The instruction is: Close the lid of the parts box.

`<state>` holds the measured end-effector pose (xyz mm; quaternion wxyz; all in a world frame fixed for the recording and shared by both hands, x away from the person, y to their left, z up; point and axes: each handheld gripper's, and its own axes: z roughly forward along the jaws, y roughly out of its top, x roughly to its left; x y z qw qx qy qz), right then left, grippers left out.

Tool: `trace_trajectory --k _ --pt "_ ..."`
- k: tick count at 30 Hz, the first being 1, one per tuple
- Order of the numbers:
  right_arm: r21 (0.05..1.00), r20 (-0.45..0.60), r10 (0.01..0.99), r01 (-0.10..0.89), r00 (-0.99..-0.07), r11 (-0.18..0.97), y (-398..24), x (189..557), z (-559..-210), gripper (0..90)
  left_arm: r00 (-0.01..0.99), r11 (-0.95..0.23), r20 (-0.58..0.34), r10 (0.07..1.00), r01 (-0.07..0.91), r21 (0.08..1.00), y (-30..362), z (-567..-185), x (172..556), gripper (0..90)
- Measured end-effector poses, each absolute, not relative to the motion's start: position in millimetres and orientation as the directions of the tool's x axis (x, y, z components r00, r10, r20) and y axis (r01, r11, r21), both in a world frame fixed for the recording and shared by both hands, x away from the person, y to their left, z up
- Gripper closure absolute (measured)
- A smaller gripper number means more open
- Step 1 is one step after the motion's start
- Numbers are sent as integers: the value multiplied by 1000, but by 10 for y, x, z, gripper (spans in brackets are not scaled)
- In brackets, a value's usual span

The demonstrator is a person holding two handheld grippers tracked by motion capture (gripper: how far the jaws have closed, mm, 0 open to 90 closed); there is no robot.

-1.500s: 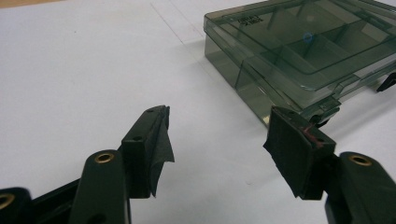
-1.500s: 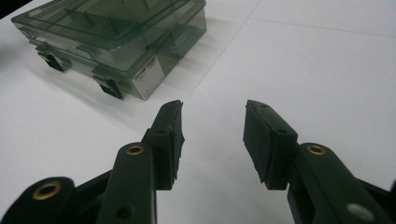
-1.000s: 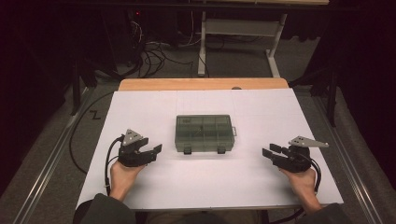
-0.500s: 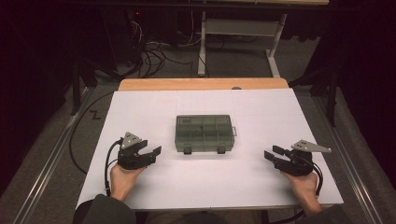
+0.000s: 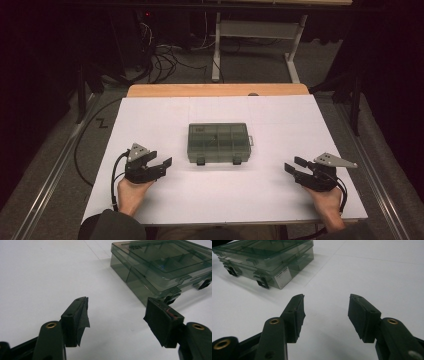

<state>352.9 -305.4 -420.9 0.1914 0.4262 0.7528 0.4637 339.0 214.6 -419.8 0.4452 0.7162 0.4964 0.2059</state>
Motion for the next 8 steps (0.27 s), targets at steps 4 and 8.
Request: trace_trajectory --k 4,8 --pt "863 105 820 462 -563 207 -3052 3530 -4211 481 424 -109 -150 893 528 842 2147 -4198 3391 347" --pt "864 107 821 461 -561 202 -3054 3532 -4212 473 422 -106 -153 894 528 842 2148 -4199 3394 346"
